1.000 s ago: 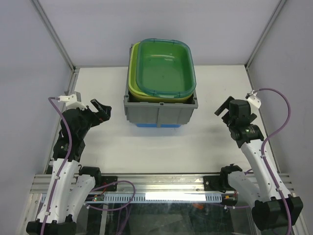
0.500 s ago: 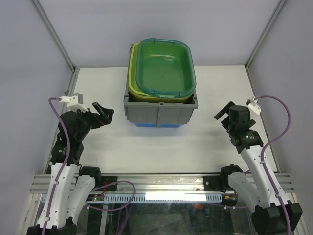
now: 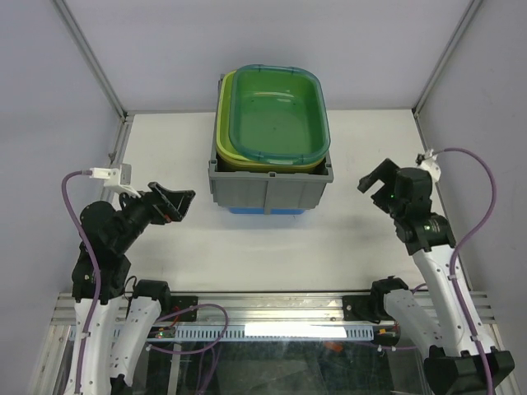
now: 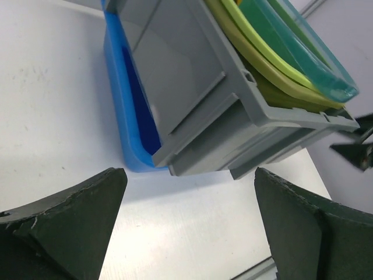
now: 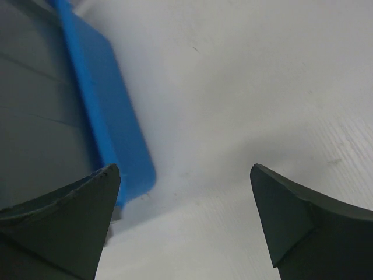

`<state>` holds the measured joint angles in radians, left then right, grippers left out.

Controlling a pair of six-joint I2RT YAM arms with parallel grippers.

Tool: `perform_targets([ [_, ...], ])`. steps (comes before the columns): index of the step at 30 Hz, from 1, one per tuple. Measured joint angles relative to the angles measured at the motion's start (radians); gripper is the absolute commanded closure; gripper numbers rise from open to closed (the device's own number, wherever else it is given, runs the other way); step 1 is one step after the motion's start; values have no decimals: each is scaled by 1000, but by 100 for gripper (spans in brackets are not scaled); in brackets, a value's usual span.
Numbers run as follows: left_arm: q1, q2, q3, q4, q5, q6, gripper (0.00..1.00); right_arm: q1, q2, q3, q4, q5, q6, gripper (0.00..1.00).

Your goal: Turn the large container upside down

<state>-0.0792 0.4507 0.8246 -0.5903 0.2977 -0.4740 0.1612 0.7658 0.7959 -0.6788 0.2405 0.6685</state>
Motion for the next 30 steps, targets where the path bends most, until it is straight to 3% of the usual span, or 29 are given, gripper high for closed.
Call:
perform_targets([
  [7,0,8,37,-32,126,63,1,0,22,305,136,-192,-95,1],
  [11,0,8,53,-51,197,72,1,0,82,399,185,-288,-96,1],
  [19,0,10,156,-78,258,75,1,0,157,297,130,-292,-94,1],
  [25,0,61,262,-87,251,74,1,-14,181,156,138,-195,-66,1],
  [30,0,115,341,-86,247,58,1,-69,423,133,233,-275,8,1],
])
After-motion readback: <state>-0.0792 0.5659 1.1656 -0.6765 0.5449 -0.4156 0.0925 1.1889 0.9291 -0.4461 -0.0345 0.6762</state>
